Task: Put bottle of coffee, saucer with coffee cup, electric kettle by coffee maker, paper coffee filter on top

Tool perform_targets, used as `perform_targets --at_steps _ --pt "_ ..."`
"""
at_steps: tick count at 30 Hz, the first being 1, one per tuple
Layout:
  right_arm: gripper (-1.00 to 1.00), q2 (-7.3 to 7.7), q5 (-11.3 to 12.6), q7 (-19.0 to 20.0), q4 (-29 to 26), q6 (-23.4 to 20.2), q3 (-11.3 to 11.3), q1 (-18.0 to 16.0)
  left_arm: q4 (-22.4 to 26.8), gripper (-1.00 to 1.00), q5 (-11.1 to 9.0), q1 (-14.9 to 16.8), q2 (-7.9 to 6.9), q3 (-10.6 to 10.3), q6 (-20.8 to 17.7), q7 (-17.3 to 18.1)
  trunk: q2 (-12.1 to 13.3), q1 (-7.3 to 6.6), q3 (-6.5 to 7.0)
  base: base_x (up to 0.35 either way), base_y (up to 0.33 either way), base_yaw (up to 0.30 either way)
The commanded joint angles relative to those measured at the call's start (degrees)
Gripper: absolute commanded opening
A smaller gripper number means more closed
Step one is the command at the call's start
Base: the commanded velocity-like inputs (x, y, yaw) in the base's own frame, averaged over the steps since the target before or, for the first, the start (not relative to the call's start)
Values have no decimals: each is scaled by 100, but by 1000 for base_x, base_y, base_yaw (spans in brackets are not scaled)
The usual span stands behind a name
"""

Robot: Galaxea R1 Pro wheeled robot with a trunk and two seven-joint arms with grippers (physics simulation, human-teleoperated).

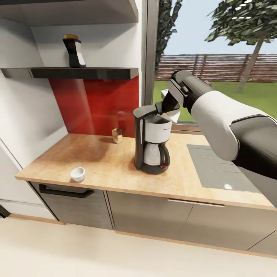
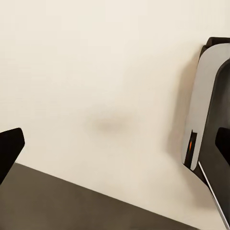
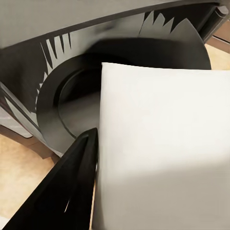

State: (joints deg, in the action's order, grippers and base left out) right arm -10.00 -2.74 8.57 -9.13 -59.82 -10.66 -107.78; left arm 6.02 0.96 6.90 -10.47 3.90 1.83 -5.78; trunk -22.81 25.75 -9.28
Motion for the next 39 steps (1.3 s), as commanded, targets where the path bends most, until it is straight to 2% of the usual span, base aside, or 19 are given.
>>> perform_targets --at_steps 1,10,16,25,39 --pt "-100 0 -25 39 -2 -18 -32 -6 -4 100 10 4 1 38 19 -2 -11 3 -12 0 2 0" --pt "-100 0 -33 39 5 -18 -41 -6 -4 100 10 4 1 32 19 -2 -11 3 -12 0 0 0" --pt "-100 0 50 83 105 -18 28 -32 -39 100 27 4 12 51 49 -2 -11 3 -12 0 0 0" --pt "-100 0 314 73 131 -18 55 -32 -39 100 26 4 10 57 46 -2 -11 3 -12 0 2 0" --pt "-100 0 335 59 139 -18 55 -32 -39 100 20 4 11 58 46 -2 -11 3 -12 0 89 0"
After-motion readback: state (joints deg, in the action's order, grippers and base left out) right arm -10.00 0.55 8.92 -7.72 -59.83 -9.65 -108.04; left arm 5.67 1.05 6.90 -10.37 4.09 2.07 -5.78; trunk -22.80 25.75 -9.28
